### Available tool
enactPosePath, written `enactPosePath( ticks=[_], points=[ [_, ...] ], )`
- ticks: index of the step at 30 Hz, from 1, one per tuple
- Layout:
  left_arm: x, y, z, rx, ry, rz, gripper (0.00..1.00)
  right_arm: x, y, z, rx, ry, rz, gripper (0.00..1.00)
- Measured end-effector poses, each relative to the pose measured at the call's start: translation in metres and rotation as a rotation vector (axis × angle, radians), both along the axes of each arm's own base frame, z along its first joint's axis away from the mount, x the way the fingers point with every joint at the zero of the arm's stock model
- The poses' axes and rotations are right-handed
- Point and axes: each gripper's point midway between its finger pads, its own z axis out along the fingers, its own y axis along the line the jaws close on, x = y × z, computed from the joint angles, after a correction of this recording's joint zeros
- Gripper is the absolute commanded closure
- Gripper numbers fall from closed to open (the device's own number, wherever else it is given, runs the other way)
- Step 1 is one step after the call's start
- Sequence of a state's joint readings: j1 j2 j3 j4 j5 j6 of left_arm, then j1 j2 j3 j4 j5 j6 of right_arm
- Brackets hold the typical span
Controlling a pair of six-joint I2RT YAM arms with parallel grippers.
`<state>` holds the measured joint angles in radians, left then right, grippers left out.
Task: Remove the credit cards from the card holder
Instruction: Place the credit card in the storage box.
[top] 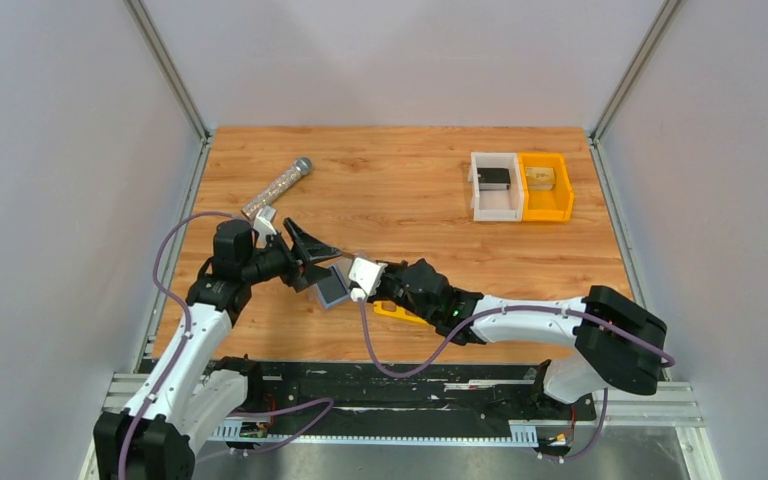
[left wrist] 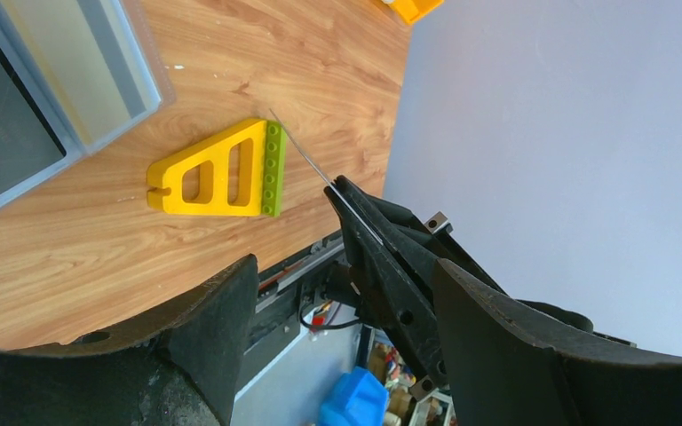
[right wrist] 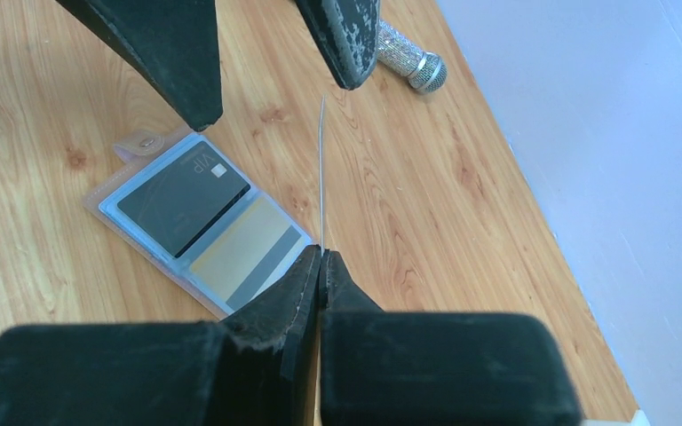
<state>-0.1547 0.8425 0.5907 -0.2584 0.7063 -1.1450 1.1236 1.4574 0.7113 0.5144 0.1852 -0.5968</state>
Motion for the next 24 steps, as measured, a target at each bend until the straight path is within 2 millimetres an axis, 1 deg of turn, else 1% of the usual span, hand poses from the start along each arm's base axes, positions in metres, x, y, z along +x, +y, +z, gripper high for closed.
enactPosePath(
  ticks=[7,10,15,17,18,19,20,21,22,23,24],
  points=[
    [0.005,0.0,-0.012,0.009,0.052,0.004,0.28,-0.007,0.001,-0.001,0.006,-0.014,0.023,1.0],
    [0.009,-0.001,-0.015,0.004,0.069,0.01,0.38,-0.01,0.003,0.0,0.01,-0.022,0.034,1.0],
    [0.012,-0.002,-0.019,0.003,0.092,0.013,0.47,-0.014,0.007,0.003,0.011,-0.037,0.051,1.0],
    [0.013,-0.002,-0.019,0.003,0.094,0.013,0.53,-0.016,0.008,0.004,0.012,-0.043,0.057,1.0],
    [0.013,-0.002,-0.019,0.0,0.096,0.014,0.59,-0.017,0.008,0.004,0.012,-0.047,0.06,1.0],
    [0.013,-0.002,-0.019,-0.002,0.097,0.015,0.63,-0.018,0.009,0.005,0.012,-0.052,0.063,0.99],
    [0.014,-0.002,-0.018,-0.007,0.096,0.017,0.7,-0.018,0.01,0.005,0.011,-0.055,0.065,0.96],
    [0.014,-0.003,-0.016,-0.012,0.092,0.017,0.74,-0.018,0.01,0.006,0.01,-0.058,0.066,0.93],
    [0.015,-0.003,-0.015,-0.018,0.087,0.018,0.81,-0.019,0.01,0.006,0.008,-0.061,0.066,0.89],
    [0.016,-0.003,-0.014,-0.023,0.081,0.018,0.84,-0.019,0.01,0.005,0.006,-0.062,0.066,0.85],
    [0.016,-0.004,-0.014,-0.027,0.082,0.018,0.92,-0.019,0.01,0.004,0.004,-0.061,0.066,0.8]
  ],
)
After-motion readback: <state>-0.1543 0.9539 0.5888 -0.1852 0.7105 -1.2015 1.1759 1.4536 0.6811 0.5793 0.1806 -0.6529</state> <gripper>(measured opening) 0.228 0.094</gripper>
